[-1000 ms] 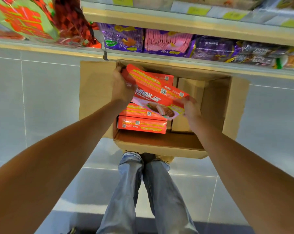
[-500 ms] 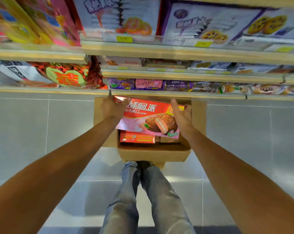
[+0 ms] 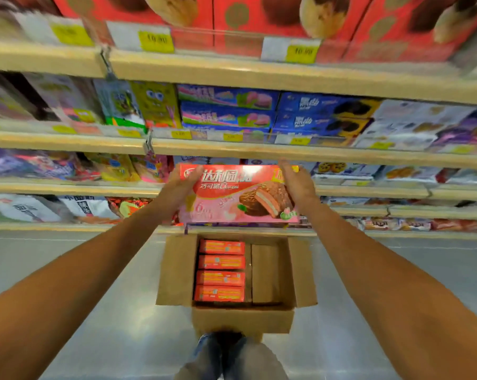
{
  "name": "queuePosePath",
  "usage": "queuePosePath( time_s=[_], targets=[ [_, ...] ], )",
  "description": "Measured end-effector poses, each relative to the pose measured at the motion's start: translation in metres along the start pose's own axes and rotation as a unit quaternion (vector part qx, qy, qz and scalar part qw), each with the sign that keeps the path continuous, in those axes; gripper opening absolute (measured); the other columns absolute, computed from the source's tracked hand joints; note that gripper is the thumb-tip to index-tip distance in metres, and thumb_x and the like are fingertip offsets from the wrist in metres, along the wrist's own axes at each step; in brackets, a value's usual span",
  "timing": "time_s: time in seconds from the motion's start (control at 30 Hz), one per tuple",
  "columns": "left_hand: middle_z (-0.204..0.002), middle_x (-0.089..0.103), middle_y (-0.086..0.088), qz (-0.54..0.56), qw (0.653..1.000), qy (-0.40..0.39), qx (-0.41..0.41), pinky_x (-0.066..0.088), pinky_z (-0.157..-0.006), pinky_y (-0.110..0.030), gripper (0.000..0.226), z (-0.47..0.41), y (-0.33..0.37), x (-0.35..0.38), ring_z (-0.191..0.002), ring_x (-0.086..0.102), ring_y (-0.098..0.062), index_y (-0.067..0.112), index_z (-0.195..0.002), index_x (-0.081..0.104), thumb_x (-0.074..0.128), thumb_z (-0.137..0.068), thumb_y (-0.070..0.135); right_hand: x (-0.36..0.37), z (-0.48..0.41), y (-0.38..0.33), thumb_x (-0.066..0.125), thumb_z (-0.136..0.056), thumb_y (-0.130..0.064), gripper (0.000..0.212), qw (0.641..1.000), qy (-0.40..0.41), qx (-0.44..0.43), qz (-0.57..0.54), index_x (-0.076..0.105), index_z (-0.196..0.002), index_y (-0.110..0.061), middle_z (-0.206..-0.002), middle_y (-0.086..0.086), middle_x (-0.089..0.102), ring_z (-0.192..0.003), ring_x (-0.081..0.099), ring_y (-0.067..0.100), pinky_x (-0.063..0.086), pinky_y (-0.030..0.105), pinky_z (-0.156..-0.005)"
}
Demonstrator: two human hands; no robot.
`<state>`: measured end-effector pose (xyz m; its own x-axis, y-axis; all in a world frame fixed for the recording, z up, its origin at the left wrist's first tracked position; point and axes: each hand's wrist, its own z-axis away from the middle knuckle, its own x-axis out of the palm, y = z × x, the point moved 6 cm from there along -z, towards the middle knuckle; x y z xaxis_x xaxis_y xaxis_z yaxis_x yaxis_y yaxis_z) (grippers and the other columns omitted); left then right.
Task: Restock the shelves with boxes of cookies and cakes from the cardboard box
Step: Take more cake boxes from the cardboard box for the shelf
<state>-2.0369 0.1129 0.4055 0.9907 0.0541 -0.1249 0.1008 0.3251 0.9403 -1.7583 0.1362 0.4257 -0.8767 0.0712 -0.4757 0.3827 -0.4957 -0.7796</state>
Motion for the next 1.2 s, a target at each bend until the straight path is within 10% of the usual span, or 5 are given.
queuePosePath(
  time_s=[0.17, 0.43, 0.8, 0.93, 1.2],
  targets=[
    [-0.081, 0.057, 0.011, -0.068, 0.988, 0.071, 0.122, 0.042, -0.050, -0.001, 0.022, 0.021, 0.110, -0.021, -0.071, 0.056, 0.002, 0.014, -0.106, 0.047, 0.049, -0.096, 0.033, -0.040, 0.035, -0.090, 0.044, -0.089, -0.063, 0.073, 0.992, 0.025, -0.117, -0.025, 0.045, -0.137, -0.007, -0.119, 0.014, 0.054, -0.111, 0.052, 0.028, 0.036, 0.036, -0.087],
    [-0.083, 0.057, 0.010, -0.062, 0.959, 0.113, 0.252, 0.045, -0.060, -0.009, 0.016, 0.059, 0.229, -0.046, -0.075, 0.056, -0.001, 0.019, -0.101, 0.046, 0.051, -0.096, 0.033, -0.093, 0.078, -0.204, 0.043, -0.090, -0.059, 0.041, 0.960, 0.069, -0.265, -0.054, 0.039, -0.064, -0.028, -0.058, -0.011, 0.045, -0.056, 0.043, 0.004, 0.035, 0.025, -0.060],
    [-0.090, 0.068, 0.001, 0.082, 0.902, 0.160, 0.393, 0.057, -0.076, -0.036, 0.021, 0.110, 0.404, -0.099, -0.082, 0.070, -0.013, 0.034, -0.088, 0.055, 0.064, -0.080, 0.052, -0.157, 0.158, -0.372, 0.039, -0.083, -0.072, 0.059, 0.885, 0.061, -0.451, -0.099, 0.065, -0.091, -0.019, -0.089, -0.003, 0.070, -0.085, 0.065, 0.012, 0.048, 0.032, -0.076],
    [-0.090, 0.069, -0.002, 0.112, 0.889, 0.182, 0.405, 0.059, -0.080, -0.043, 0.029, 0.114, 0.448, -0.117, -0.082, 0.071, -0.017, 0.029, -0.086, 0.052, 0.064, -0.077, 0.054, -0.155, 0.158, -0.403, 0.056, -0.095, -0.027, 0.019, 0.868, -0.017, -0.488, -0.092, 0.055, -0.112, -0.020, -0.104, -0.008, 0.064, -0.093, 0.060, 0.003, 0.046, 0.021, -0.088],
    [-0.121, 0.050, -0.007, -0.042, 0.920, 0.143, 0.363, 0.036, -0.082, -0.024, 0.051, 0.089, 0.491, -0.118, -0.102, 0.048, -0.012, 0.003, -0.134, 0.035, 0.055, -0.094, 0.028, -0.171, 0.136, -0.435, 0.065, -0.088, -0.027, 0.047, 0.856, 0.122, -0.474, -0.165, 0.045, -0.123, -0.003, -0.105, 0.002, 0.054, -0.096, 0.055, 0.017, 0.043, 0.016, -0.064]
  ],
)
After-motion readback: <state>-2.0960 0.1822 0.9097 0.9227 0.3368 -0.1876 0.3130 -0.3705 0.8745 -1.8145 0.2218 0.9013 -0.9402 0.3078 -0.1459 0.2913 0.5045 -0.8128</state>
